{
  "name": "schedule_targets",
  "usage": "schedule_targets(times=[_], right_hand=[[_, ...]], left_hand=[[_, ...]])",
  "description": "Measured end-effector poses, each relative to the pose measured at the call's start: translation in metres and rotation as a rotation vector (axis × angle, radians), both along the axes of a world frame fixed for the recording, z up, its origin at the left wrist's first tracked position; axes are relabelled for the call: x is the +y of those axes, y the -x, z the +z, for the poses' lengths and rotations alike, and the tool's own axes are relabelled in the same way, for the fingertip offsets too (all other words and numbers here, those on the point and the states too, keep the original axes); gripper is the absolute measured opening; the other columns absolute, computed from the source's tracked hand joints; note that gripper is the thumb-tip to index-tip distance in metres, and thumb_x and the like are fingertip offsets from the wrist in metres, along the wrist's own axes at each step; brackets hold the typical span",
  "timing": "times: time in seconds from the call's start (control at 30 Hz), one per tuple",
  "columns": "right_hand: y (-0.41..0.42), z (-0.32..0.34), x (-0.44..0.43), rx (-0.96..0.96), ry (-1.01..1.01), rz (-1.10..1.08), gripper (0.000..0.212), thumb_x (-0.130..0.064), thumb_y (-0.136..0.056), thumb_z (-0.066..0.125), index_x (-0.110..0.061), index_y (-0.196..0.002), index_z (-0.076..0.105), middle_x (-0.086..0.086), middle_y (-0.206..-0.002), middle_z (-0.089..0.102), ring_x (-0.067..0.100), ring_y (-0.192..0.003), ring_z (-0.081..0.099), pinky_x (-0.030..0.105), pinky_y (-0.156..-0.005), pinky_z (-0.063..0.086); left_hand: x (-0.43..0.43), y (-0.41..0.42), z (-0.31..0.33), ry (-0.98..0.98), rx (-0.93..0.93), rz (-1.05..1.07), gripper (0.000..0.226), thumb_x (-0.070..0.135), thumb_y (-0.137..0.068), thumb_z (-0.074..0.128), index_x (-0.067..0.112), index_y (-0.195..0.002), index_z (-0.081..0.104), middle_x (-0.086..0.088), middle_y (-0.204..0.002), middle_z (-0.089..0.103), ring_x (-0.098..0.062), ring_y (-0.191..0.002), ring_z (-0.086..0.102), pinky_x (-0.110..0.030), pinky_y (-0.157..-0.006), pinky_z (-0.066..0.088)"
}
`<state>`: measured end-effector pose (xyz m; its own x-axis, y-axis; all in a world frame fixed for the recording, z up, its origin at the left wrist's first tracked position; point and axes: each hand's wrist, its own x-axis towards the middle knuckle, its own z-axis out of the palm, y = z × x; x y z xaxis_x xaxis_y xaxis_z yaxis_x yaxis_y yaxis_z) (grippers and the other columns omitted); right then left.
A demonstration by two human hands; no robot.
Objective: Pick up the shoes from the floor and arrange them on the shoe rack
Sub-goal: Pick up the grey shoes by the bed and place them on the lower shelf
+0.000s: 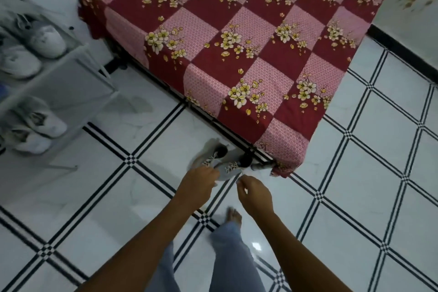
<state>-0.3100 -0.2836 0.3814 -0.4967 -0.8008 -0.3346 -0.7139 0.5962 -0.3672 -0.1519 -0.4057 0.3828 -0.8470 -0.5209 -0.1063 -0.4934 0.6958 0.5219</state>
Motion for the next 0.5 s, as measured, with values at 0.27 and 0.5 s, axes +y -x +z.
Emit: schedule_targets(times=[0.27, 0.5], right_hand=[[0.126, -0.081, 0.019, -0.099, -0.227, 0.249, 0.016, -0.019, -0.090, 0.042, -0.015, -0.089, 0.057, 0.008, -0.090, 0.064, 0.026, -0.086, 0.060, 0.034, -0.067, 0.047], [0.215, -0.232, 0.027, -0.344, -0.400, 0.256, 0.034, -0.005, -0.088, 0.048, -0.011, -0.120, 0.055, 0.011, -0.118, 0.062, 0.026, -0.107, 0.058, 0.028, -0.086, 0.042]], left_hand=[[0.066, 0.094, -0.096, -0.116, -0.199, 0.191, 0.026, 0.003, -0.055, 0.079, 0.018, -0.071, 0.066, 0.001, -0.062, 0.064, -0.019, -0.055, 0.063, -0.025, -0.045, 0.050], [0.124, 0.196, -0.234, -0.277, -0.189, 0.547, 0.040, 0.001, -0.054, 0.086, 0.018, -0.088, 0.072, -0.001, -0.074, 0.073, -0.018, -0.064, 0.071, -0.025, -0.055, 0.058]])
